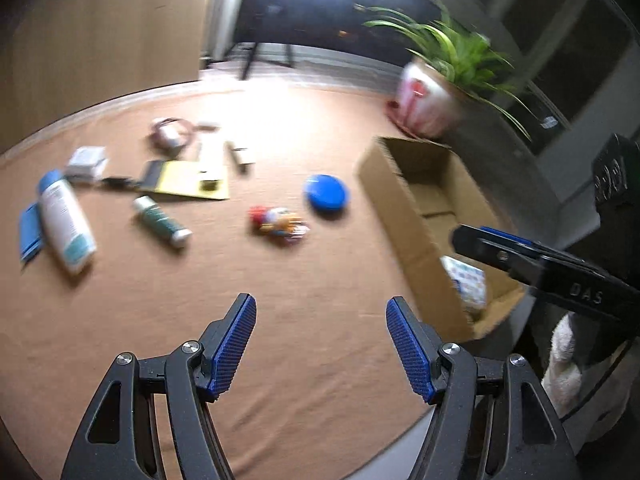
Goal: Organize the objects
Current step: 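Move the left tool back over the scattered items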
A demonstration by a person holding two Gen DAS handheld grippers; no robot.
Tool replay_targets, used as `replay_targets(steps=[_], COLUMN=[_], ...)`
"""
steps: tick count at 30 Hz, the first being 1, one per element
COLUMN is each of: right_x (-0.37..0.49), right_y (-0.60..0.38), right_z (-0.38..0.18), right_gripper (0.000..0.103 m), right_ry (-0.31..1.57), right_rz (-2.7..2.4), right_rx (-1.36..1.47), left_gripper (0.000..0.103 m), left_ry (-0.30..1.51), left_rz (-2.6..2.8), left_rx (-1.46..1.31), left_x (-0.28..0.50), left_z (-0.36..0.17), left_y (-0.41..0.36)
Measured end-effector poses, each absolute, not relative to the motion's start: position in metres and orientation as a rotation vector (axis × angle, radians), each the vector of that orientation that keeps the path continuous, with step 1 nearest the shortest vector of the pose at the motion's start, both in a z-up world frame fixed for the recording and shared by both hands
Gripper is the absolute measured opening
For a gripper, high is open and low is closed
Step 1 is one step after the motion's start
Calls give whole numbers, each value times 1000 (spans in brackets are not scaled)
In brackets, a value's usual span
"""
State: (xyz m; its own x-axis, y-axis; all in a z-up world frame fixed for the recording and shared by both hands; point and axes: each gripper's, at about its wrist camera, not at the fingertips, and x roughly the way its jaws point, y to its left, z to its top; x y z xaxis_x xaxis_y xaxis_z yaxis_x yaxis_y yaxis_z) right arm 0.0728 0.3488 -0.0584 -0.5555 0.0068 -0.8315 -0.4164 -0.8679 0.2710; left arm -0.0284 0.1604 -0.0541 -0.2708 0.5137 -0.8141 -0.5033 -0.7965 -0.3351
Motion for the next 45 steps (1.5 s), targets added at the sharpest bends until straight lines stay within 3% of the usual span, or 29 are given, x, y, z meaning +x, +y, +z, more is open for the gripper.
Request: replay_targets(steps=[14,19,29,38,45], right_x=[1,-27,-30,-6,7], right_y=[320,318,321,342,362], right_z=[-68,-75,-85,-91,-94], right_gripper=[62,62,62,62,62], right_ry=[582,533,631,724,774], right_rz=[2565,2562,2547,2482,2435], right_rx=[-1419,-1442,-1470,-1458,-1442], left_gripper=[71,71,70,49,43], left_ry=[-107,-90,-72,-39,40], left_rz=[2319,2329,2254,2171,2121], left_rx=[-1446,-1448,-1462,-1535,-1575], left_x=[-74,-95,-175,-241,-262], left_z=[-78,-81,-93,-122,-141], left_y=[50,51,85,128,159])
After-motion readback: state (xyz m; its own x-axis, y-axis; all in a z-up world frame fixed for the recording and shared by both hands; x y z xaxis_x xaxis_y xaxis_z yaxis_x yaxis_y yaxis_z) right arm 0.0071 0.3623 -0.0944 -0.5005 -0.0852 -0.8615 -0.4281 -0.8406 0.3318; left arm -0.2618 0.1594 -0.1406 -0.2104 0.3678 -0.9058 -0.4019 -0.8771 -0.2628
